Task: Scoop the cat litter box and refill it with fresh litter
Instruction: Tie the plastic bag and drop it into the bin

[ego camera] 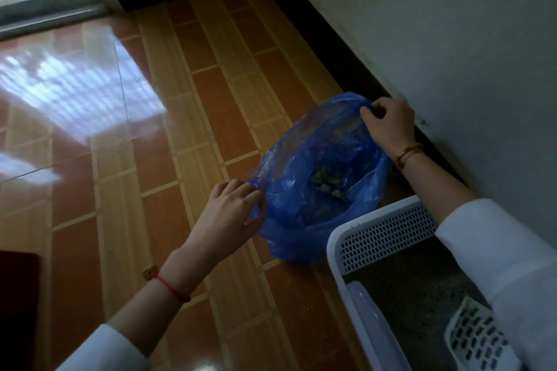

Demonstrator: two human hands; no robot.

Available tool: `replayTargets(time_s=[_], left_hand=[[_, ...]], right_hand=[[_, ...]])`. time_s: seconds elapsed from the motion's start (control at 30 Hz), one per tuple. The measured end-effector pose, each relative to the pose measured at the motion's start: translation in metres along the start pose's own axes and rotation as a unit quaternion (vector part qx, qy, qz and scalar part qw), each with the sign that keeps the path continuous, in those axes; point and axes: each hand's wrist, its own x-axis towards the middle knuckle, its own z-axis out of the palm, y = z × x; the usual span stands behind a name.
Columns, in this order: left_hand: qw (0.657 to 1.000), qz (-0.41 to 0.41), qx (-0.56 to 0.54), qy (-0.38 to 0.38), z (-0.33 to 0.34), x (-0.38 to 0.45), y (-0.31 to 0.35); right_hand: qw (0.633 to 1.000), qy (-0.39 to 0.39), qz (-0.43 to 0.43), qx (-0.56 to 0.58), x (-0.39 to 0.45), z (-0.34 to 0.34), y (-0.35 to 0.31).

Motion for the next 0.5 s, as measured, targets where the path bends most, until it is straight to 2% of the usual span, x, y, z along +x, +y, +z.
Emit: replayTargets(time_s=[0.07,0.17,0.27,0.4,0.5], left_hand=[[1.0,0.005,0.002,-0.026,-0.001,0.001,0.0],[0.993,0.061,0.037,-0.092,0.0,0.004,0.001],[0.986,0.096,0.053,-0.122,0.001,0.006,0.005],[0.983,0.111,0.067,-0.129,-0.001,0.009,0.005],[0.991,0.091,0.049,-0.082,-0.015,0.013,0.006]], right_hand=[[1.0,0.008,-0.021,0.012,-0.007,-0.002,-0.002],[0.999,0.007,-0.032,0.02,-0.02,-0.008,-0.008],[0.999,-0.01,-0.033,0.029,-0.036,-0.015,-0.016],[0.997,-0.046,-0.042,0.033,-0.054,-0.023,-0.021],[0.996,-0.064,-0.057,0.036,-0.064,-0.029,-0.026]])
